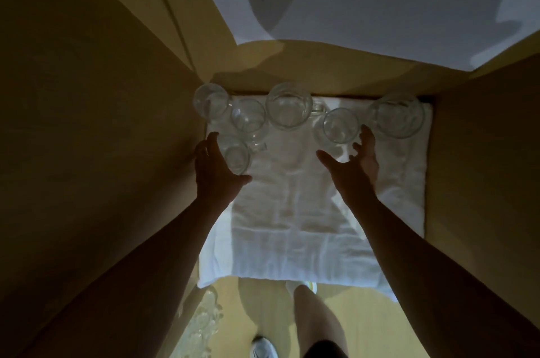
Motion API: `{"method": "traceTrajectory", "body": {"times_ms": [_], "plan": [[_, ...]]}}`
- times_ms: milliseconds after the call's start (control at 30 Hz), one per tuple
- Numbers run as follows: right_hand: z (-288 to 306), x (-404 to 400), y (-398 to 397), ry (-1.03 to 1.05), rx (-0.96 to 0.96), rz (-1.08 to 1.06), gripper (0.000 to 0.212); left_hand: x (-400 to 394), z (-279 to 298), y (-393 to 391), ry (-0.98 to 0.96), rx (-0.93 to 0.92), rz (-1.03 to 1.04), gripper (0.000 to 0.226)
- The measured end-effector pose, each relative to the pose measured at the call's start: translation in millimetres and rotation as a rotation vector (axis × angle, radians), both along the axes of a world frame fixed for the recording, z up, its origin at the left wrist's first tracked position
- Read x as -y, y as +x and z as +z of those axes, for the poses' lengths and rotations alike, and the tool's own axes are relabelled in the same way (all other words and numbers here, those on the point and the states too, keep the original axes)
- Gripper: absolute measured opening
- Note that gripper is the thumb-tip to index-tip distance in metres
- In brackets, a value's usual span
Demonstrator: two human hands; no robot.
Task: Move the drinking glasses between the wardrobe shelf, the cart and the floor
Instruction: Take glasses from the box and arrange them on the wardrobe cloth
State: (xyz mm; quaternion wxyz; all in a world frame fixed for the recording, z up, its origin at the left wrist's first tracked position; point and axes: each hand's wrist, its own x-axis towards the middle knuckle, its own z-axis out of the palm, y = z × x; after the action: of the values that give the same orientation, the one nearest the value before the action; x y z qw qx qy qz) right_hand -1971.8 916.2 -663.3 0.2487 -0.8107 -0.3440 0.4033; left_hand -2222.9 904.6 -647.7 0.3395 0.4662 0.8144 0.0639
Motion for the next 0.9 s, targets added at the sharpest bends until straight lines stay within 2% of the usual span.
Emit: {"method": "traceTrajectory", "body": {"times_ms": [200,333,500,733,900], "plan": [[-10,-10,-2,0.066,-0.013,0.029,0.102,2,1,2,0.070,0.016,0.034,0.106],[-9,-14,-7,0.117,0.005,-0.006,0.089,12,8,6,0.042,-0.014,0.029,0.104],[0,-2,-6,0.148,0.043,-0.030,0.084,28,22,21,0.021,0.023,-0.015,0.104],[37,40,8,0.098,0.025,0.028,0.089,53,62,38,0.025,0.083,-0.104,0.113],[87,60,12,0.098,-0.018,0.040,0.087,70,112,41,0.096,0.111,-0.191,0.107]]}}
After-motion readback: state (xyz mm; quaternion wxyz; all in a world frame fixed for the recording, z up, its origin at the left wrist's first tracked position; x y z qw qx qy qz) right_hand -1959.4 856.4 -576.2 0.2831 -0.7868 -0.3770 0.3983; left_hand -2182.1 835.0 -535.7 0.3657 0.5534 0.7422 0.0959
